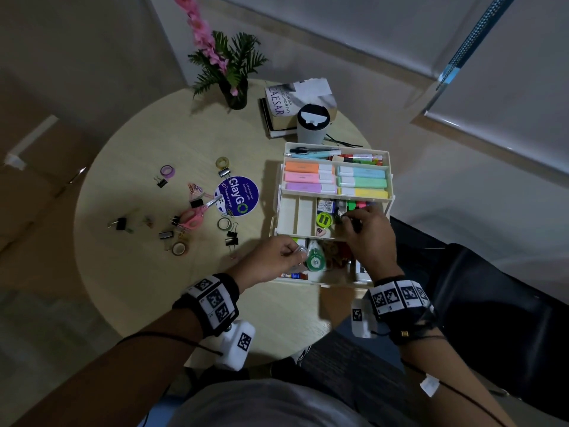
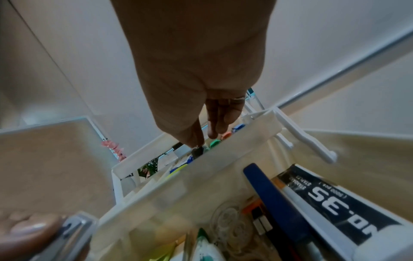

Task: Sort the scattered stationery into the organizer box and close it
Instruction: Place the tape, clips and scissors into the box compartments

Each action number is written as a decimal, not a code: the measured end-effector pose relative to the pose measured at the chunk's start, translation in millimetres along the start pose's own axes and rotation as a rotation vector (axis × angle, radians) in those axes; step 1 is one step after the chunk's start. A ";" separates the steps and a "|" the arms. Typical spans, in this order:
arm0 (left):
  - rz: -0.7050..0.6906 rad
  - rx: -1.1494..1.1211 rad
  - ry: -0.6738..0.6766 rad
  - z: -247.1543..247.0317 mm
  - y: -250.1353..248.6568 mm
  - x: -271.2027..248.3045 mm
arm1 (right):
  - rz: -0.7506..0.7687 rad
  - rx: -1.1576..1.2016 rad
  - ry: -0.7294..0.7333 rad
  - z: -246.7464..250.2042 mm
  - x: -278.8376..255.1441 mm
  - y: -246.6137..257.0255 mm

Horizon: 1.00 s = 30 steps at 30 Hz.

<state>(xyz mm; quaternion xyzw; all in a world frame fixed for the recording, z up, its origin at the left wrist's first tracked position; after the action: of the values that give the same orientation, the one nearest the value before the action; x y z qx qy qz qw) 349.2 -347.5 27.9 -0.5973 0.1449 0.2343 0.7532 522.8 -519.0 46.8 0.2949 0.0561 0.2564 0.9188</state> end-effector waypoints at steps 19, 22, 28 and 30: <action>0.075 0.085 0.001 -61.7 -3.8 24.4 | -0.189 0.475 0.217 -23.0 -93.6 -13.2; 0.015 0.180 0.006 -53.2 -3.6 19.2 | -0.311 0.507 0.233 -32.1 -86.8 -23.5; -0.041 0.216 -0.039 -33.1 3.5 8.0 | -0.249 0.266 0.398 -53.1 -72.7 -22.9; -0.046 0.220 -0.041 -28.7 8.6 5.8 | -0.269 0.210 0.439 -56.8 -67.6 -23.9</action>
<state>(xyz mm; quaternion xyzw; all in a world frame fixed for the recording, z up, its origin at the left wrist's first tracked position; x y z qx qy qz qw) 351.3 -372.6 10.9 -0.5095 0.1406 0.2116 0.8221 460.6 -540.6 -16.6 0.3158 0.3188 0.1827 0.8748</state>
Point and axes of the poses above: each hand's wrist, its own x-axis towards the middle knuckle, its own z-axis out of the back of the hand, y = z × x, the point moved 4 cm from there along x, towards the middle knuckle
